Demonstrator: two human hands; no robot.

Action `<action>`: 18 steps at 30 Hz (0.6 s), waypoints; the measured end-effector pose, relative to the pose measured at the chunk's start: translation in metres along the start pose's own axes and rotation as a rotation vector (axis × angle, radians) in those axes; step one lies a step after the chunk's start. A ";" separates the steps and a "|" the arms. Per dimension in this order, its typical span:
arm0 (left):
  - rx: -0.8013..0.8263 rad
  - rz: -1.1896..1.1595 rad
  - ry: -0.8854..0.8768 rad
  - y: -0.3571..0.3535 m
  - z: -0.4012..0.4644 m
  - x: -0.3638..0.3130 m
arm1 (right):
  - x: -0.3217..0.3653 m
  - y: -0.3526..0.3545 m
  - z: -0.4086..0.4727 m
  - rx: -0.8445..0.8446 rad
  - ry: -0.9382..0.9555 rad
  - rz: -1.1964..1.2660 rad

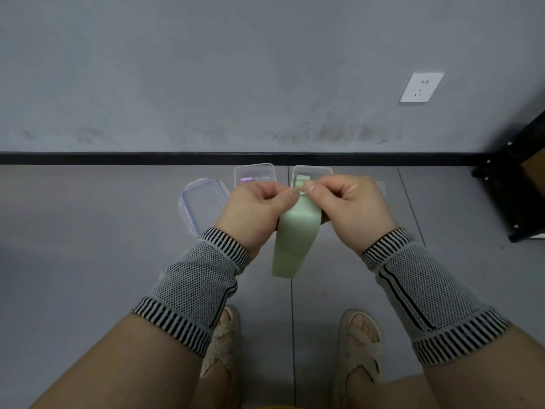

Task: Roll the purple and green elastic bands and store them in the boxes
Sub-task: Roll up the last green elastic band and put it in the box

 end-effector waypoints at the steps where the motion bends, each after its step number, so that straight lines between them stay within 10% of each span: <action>1: -0.002 0.003 -0.001 0.000 0.000 0.000 | -0.002 0.000 0.000 0.004 -0.017 0.008; 18: 0.021 -0.202 0.071 -0.002 0.001 0.003 | -0.021 -0.014 0.002 0.060 -0.263 0.482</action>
Point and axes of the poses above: each hand's wrist, its own z-axis towards the middle knuckle, its own y-axis out of the back of the hand, x = y × z, the point moved 9 cm from there along z, towards the middle knuckle, and after that the axes turned 3 degrees about -z, right-handed, at the moved point
